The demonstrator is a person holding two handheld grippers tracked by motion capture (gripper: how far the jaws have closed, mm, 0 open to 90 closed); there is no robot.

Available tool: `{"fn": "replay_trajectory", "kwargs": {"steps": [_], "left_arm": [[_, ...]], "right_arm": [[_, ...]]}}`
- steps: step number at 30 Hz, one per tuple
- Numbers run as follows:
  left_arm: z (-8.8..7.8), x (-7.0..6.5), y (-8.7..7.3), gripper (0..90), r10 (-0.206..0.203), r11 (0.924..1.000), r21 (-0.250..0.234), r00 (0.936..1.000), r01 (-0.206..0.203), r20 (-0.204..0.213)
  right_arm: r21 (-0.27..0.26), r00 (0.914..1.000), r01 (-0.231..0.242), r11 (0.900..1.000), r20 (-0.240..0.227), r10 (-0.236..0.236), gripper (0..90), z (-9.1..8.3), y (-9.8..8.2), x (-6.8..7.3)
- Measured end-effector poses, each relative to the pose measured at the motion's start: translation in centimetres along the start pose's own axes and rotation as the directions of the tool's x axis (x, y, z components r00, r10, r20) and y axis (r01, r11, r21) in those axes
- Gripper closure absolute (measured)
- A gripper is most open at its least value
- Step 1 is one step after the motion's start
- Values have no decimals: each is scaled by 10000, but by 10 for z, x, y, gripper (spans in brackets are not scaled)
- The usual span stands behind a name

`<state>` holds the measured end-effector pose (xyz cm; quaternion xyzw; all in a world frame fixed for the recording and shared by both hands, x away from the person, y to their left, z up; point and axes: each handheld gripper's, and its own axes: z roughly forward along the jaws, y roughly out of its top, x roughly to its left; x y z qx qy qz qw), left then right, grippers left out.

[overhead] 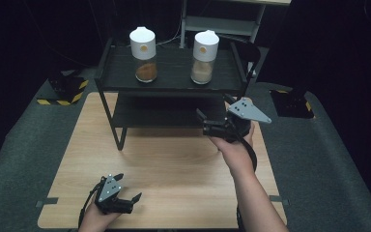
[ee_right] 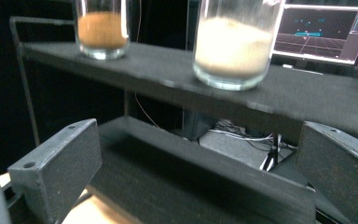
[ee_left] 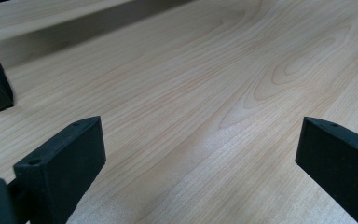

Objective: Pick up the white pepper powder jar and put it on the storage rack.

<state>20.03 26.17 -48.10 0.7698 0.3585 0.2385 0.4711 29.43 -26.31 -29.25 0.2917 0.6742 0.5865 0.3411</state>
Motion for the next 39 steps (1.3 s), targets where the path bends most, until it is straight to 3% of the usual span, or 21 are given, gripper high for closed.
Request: {"fn": "replay_trajectory", "kwargs": {"steps": [9, 20, 29, 39], "left_arm": [[0, 1, -1, 18, -100, 9999, -45, 9999, 100, 18], [-1, 1, -2, 18, -90, 9999, -139, 10000, 90, -4], [-1, 1, -2, 18, -144, 9998, -144, 9999, 143, -32], [0, -3, 0, 18, -9, 10000, -23, 9998, 8, -215]], "right_arm": [[461, 9992, 339, 9984, -208, -330, 0, -14, -29, 6], [1049, 9990, 271, 9941, -379, -232, 1, -29, -68, 10], [1643, 9991, 184, 9862, -413, -117, 5, -41, -104, 12], [2413, 9987, 117, 9704, -503, 5, 17, -48, -139, 10]]}}
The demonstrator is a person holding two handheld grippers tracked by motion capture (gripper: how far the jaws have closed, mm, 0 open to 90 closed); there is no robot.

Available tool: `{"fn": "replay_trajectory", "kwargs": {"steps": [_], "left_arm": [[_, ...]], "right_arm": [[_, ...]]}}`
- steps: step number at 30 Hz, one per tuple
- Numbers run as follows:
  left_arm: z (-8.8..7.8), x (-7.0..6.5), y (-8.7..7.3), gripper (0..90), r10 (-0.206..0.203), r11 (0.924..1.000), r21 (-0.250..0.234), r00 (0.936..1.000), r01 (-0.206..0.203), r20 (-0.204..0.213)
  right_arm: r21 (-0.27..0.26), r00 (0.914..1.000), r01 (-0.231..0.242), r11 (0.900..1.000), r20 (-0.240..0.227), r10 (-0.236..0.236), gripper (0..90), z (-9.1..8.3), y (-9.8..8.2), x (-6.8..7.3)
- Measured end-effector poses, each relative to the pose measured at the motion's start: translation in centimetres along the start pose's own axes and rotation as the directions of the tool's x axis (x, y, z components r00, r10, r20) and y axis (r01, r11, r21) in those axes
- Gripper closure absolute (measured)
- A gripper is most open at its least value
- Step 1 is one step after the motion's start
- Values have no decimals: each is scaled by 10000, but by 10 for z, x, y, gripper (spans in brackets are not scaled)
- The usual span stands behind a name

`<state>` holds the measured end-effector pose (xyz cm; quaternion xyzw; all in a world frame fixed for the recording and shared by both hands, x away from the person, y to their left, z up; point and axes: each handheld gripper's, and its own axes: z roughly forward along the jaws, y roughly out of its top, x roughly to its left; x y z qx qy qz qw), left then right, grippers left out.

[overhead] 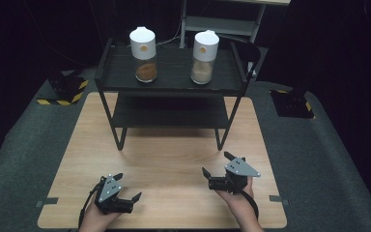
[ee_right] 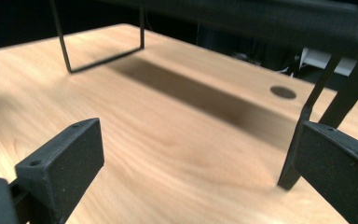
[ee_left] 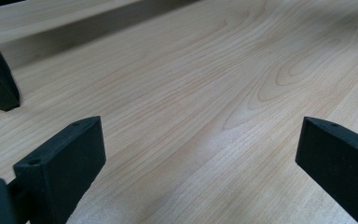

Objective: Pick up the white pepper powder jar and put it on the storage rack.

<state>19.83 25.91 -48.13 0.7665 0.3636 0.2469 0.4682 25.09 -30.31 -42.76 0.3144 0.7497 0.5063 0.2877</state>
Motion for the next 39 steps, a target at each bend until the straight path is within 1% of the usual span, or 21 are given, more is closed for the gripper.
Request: {"fn": "replay_trajectory", "kwargs": {"steps": [4, 9, 14, 18, 25, 27, 29, 33, 36, 39], "left_arm": [[0, -2, -1, 17, 34, 10000, -47, 9999, -34, -114], [1, -4, 0, 18, 60, 10000, -19, 9998, -60, -203], [1, -6, 1, 17, 112, 9999, 59, 9996, -110, -262], [1, -7, 1, 18, 176, 9998, 56, 9994, -174, -301], [1, -9, 3, 18, 454, 9989, 153, 9986, -450, -288], [2, -10, 3, 18, 517, 9985, 183, 9982, -512, -288], [2, -10, 3, 18, 534, 9984, 188, 9981, -528, -298], [2, -11, 3, 17, 501, 9986, 203, 9982, -494, -329], [2, -12, 4, 15, 418, 9989, 236, 9984, -409, -393], [2, -13, 4, 13, 501, 9985, 256, 9978, -490, -442]], "right_arm": [[205, 10000, -22, 9998, -20, 23, 14, 1, -15, -1], [512, 10000, -38, 9987, -23, 40, 14, 2, -29, -1], [599, 9999, -106, 9981, 40, 104, 14, 0, -40, 1], [593, 9995, -291, 9978, 147, 283, 14, -3, -47, 1], [835, 9995, -253, 9962, 189, 238, 15, -6, -52, 0], [755, 9995, -207, 9969, 269, 187, 14, -7, -54, 1], [807, 9995, -155, 9966, 273, 134, 14, -8, -53, 2], [928, 9995, 101, 9956, 300, -130, 14, -8, -52, 5], [1009, 9991, 231, 9946, 325, -265, 14, -8, -51, 7], [1089, 9992, 224, 9938, 319, -260, 13, -9, -50, 8]]}}
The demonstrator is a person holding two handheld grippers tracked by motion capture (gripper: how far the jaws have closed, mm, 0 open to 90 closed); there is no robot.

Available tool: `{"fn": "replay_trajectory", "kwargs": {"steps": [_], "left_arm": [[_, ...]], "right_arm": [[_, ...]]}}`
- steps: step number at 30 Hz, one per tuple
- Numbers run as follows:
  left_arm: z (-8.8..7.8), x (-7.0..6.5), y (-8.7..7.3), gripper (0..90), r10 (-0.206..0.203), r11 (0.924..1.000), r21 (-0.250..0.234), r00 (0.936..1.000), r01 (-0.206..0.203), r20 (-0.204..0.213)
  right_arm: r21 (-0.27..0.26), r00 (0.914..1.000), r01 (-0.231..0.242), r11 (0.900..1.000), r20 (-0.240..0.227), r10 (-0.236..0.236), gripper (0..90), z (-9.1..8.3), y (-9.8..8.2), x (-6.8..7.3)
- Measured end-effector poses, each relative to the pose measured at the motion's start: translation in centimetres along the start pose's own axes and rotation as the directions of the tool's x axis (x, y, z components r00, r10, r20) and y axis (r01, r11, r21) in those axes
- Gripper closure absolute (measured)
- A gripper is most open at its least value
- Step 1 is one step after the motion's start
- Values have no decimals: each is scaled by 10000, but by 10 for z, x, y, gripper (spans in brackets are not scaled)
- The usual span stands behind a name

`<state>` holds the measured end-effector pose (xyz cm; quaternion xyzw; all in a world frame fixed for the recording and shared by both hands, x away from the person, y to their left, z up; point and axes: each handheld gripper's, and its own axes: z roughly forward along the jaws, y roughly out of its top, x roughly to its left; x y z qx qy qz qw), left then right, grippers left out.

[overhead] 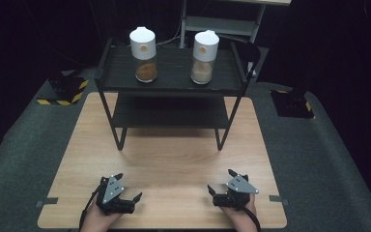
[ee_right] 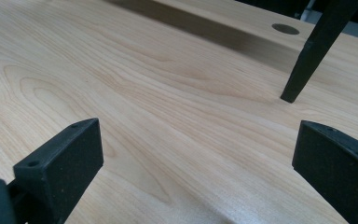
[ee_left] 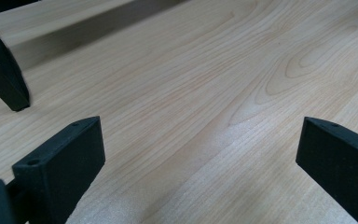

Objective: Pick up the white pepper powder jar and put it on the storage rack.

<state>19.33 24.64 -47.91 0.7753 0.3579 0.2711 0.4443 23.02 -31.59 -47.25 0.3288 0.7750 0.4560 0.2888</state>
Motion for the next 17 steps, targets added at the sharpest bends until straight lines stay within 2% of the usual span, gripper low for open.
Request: {"fn": "replay_trajectory", "kwargs": {"steps": [7, 11, 15, 17], "left_arm": [[2, -1, 3, 12, 460, 9988, 168, 9987, -464, 210], [2, 2, 4, 12, 491, 9985, 204, 9982, -499, 358], [2, 1, 4, 18, 431, 9989, 192, 9986, -436, 293], [3, 2, 6, 18, 456, 9985, 280, 9983, -467, 370]], "right_arm": [[90, 9999, -142, 9999, 37, 142, 12, -1, 1, 0], [122, 9999, -135, 9998, 63, 135, 7, -2, 1, 1], [125, 9999, -88, 9999, 106, 86, 7, -4, 0, 3], [83, 9997, -208, 9997, 89, 207, 7, -6, -1, 2]]}}
